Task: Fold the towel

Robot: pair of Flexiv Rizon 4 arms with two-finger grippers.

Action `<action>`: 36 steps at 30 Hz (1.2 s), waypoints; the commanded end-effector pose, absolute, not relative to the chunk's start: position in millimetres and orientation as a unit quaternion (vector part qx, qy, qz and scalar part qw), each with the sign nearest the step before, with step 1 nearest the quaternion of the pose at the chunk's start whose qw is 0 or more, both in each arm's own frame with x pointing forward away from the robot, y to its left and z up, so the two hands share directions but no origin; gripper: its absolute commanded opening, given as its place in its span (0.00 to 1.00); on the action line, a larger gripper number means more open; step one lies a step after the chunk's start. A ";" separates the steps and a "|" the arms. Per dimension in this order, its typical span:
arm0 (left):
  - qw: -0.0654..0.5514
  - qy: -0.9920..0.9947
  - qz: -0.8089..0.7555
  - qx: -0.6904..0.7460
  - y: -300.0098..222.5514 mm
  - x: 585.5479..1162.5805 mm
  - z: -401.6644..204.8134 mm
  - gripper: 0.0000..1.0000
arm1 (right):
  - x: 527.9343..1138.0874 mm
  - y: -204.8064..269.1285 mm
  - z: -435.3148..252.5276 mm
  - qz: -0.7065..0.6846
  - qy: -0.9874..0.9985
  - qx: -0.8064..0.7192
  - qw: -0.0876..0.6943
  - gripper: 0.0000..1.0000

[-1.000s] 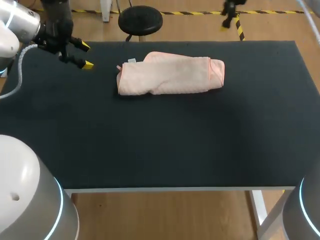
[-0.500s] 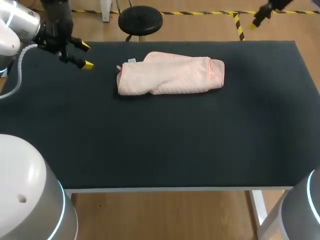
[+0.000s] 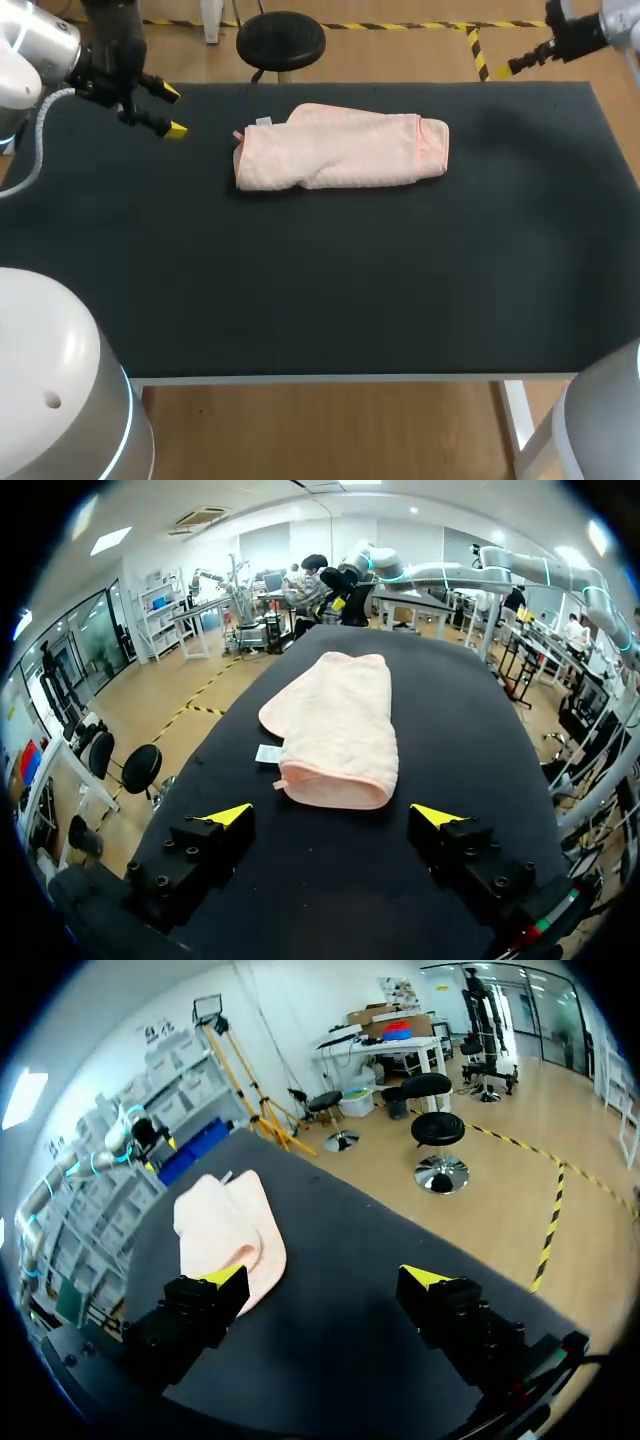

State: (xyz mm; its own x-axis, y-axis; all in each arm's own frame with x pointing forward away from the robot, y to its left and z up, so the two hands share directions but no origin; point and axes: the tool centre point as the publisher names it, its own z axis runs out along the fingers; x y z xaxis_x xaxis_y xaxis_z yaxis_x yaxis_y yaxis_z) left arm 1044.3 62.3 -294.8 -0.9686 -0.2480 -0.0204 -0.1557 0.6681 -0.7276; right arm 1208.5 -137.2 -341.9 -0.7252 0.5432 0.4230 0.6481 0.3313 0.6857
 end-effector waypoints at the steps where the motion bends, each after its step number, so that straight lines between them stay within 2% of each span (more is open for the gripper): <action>1: 0.060 0.911 -0.393 -0.110 62.3 1044.4 -295.6 1.00 | 1208.3 -121.9 -361.1 -0.554 -0.702 -0.440 0.079 1.00; 9: 0.060 0.911 -0.393 -0.110 62.3 1044.4 -295.6 1.00 | 1192.8 -93.8 -377.5 -0.514 -0.706 -0.481 0.077 1.00; 17: 0.060 0.911 -0.393 -0.110 62.3 1044.4 -295.6 1.00 | 1180.8 -90.3 -368.5 -0.507 -0.704 -0.491 0.082 1.00; 25: 0.060 0.911 -0.393 -0.110 62.3 1044.4 -295.6 1.00 | 1169.6 -91.0 -361.1 -0.487 -0.698 -0.498 0.167 1.00; 36: 0.060 0.911 -0.393 -0.110 62.3 1044.4 -295.6 1.00 | 1158.4 -86.4 -357.5 -0.479 -0.674 -0.508 0.241 1.00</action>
